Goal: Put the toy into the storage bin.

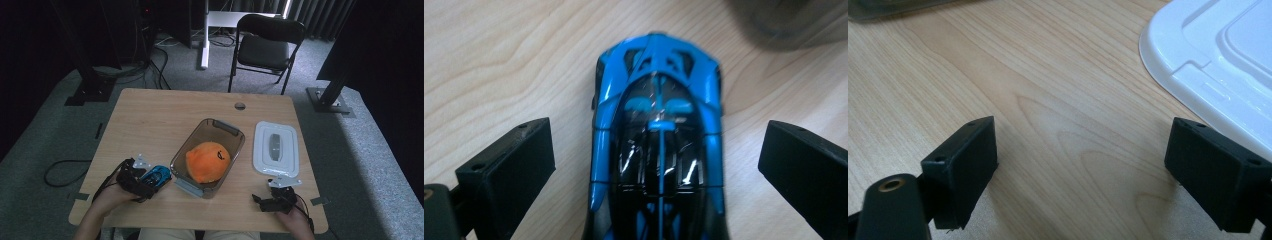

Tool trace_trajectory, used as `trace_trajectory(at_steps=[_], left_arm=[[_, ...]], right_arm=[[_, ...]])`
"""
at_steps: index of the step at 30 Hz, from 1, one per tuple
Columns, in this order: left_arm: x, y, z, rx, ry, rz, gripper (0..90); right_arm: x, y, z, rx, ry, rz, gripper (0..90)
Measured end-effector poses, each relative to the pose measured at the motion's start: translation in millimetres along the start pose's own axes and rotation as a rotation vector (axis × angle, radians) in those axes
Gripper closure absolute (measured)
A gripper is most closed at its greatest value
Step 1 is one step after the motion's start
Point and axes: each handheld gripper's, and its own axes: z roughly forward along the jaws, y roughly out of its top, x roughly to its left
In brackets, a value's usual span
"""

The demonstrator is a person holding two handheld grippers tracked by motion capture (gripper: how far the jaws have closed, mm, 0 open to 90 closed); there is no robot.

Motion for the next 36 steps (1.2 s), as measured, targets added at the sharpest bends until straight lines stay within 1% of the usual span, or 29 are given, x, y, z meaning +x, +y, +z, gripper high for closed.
trace_trajectory(at_steps=[2,3,4,6,7,11,13,14,16,19,21,23,24,27,28,30,31,32,33,34,35,36], left_arm=[[-1.0,-1.2,3.4,0.015,0.007,0.012,2.3],[-1.0,-1.2,3.4,0.015,0.007,0.012,2.2],[-2.0,-2.3,6.5,0.028,0.018,0.006,2.3],[-3.0,-3.5,9.4,0.048,0.025,0.022,2.2],[-3.3,-3.8,10.7,0.054,0.029,0.021,2.3],[-2.9,-4.3,13.7,0.068,0.024,0.024,2.3],[-2.7,-4.1,14.2,0.072,0.028,0.025,2.3],[-1.9,-3.9,14.9,0.068,0.022,0.029,4.8],[-1.6,-3.8,17.3,0.08,0.029,0.031,5.4],[0.7,-4.3,19.0,0.072,0.01,0.013,5.4],[1.0,-4.6,19.2,0.068,0.008,0.014,5.4],[3.2,-5.6,19.8,0.068,-0.012,0.006,5.2],[3.6,-6.0,19.8,0.064,-0.011,0.001,5.2],[3.6,-6.6,19.6,0.062,-0.012,0.005,5.3],[3.0,-6.8,18.9,0.064,-0.017,0.016,5.6],[2.5,-6.8,18.1,0.059,-0.016,0.013,7.0],[2.4,-6.8,16.0,0.044,-0.022,0.021,11.2],[3.0,-6.4,15.1,0.045,-0.02,0.017,19.2],[3.0,-6.4,15.1,0.045,-0.02,0.017,19.8],[2.5,-6.4,14.6,0.04,-0.028,0.032,19.8],[1.6,-6.3,14.1,0.032,-0.035,0.041,23.5],[1.5,-6.0,14.3,0.033,-0.034,0.04,26.0]], right_arm=[[-0.1,0.0,0.0,0.0,0.0,-0.001,13.1],[-0.1,0.0,0.0,0.0,0.0,-0.001,13.1],[-0.1,0.0,0.0,0.0,0.0,-0.001,13.1],[0.0,0.0,0.0,0.0,0.0,-0.001,13.1],[-0.1,0.0,0.0,0.0,0.0,-0.001,13.1],[-0.1,0.0,0.0,0.0,0.0,-0.001,13.1],[-0.1,0.0,0.0,0.0,0.0,0.0,13.1],[-0.1,0.0,0.0,0.0,0.0,0.0,13.1],[0.0,0.0,0.0,0.0,0.0,0.001,13.1],[0.0,0.0,0.0,0.0,0.0,0.001,13.1],[0.0,0.0,0.0,0.0,0.0,0.001,13.1],[0.0,0.0,0.0,0.0,0.0,0.0,13.1],[-0.1,0.0,0.0,0.0,0.0,0.0,13.1],[-0.1,0.0,0.0,-0.001,0.0,-0.001,13.1],[-0.1,0.0,0.0,0.0,0.0,0.0,13.1],[-0.2,0.0,0.0,0.0,-0.001,-0.001,13.1],[-0.4,-0.1,0.0,0.0,-0.002,-0.001,13.1],[-0.4,0.0,0.0,0.001,-0.003,0.0,13.1],[-0.4,0.0,0.0,0.001,-0.003,0.0,13.1],[-0.4,0.0,0.0,0.001,-0.004,0.002,13.1],[-0.4,0.2,0.2,0.001,-0.006,0.004,13.1],[-0.4,0.4,0.4,0.002,-0.008,0.006,13.0]])
